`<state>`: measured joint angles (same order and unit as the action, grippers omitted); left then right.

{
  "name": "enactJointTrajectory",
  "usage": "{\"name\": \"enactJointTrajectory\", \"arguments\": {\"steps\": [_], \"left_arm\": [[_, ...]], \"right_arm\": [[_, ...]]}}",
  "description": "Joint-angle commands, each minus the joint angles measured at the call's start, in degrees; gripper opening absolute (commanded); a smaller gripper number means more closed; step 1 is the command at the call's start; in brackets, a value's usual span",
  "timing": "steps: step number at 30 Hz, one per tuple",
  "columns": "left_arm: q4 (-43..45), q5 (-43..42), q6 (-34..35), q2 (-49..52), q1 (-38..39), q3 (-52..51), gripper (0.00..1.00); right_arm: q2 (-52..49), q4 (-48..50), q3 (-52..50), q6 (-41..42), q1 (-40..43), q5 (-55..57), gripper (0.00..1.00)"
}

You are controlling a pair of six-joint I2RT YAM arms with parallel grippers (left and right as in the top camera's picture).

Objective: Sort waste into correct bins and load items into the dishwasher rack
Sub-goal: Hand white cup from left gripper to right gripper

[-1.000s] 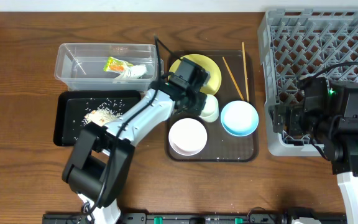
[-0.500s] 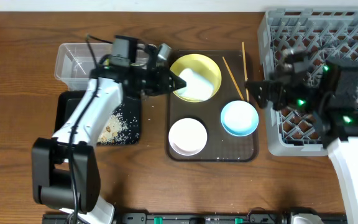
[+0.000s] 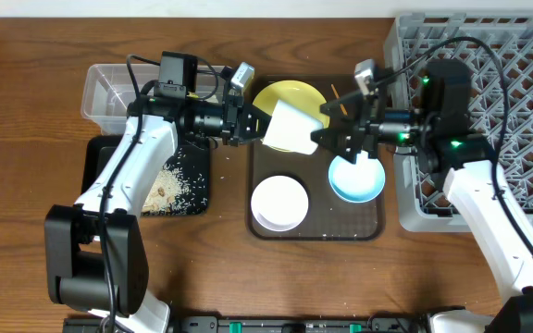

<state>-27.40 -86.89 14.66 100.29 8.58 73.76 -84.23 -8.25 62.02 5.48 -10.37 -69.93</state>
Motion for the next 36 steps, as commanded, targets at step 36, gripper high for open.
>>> {"name": "enactJointTrajectory", "arguments": {"steps": [36], "left_arm": [[4.4, 3.7, 0.7, -0.3, -1.9, 1.1, 0.23]], "right_arm": [[1.9, -5.7, 0.0, 11.7, 6.0, 13.7, 0.61]]}}
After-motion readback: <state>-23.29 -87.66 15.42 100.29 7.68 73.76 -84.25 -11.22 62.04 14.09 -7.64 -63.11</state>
